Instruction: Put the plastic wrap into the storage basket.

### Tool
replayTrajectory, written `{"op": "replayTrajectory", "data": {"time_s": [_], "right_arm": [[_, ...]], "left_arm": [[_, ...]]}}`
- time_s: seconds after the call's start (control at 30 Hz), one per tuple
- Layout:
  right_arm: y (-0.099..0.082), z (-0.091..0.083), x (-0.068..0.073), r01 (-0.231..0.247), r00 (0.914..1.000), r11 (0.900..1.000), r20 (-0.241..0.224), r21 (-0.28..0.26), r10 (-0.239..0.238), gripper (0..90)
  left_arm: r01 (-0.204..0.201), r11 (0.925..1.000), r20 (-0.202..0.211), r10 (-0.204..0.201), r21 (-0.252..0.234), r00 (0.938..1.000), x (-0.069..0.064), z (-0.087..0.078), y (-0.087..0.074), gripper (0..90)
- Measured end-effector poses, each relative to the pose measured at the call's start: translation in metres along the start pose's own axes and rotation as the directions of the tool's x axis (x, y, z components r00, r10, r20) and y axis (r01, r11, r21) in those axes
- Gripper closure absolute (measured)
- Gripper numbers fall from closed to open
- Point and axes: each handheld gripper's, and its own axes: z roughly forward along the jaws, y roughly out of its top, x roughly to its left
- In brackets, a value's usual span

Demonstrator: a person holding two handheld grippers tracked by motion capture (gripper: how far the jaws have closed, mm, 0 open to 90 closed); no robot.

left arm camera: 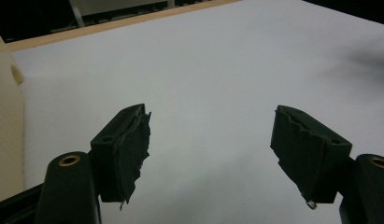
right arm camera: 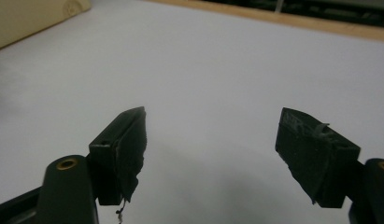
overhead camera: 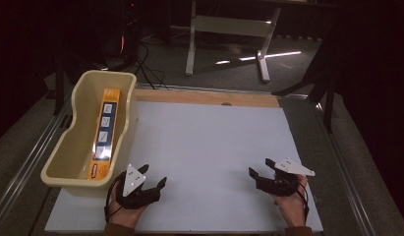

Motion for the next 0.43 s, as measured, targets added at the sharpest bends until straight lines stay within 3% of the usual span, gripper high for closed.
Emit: {"op": "replayTrajectory", "data": {"time_s": [0.23,0.43], "right_arm": [[-0.01,-0.02,-0.006,0.009,0.9998,0.9989,-0.015,-0.045,-0.009,21.3],[-0.011,-0.018,-0.005,0.02,0.9994,0.9988,-0.026,-0.045,-0.022,20.4]], "left_arm": [[0.004,1.0,0.002,-0.004,0.005,1.0,-0.001,0.001,-0.001,27.6],[0.004,1.0,0.001,-0.004,0.006,1.0,0.0,0.001,0.0,27.6]]}}
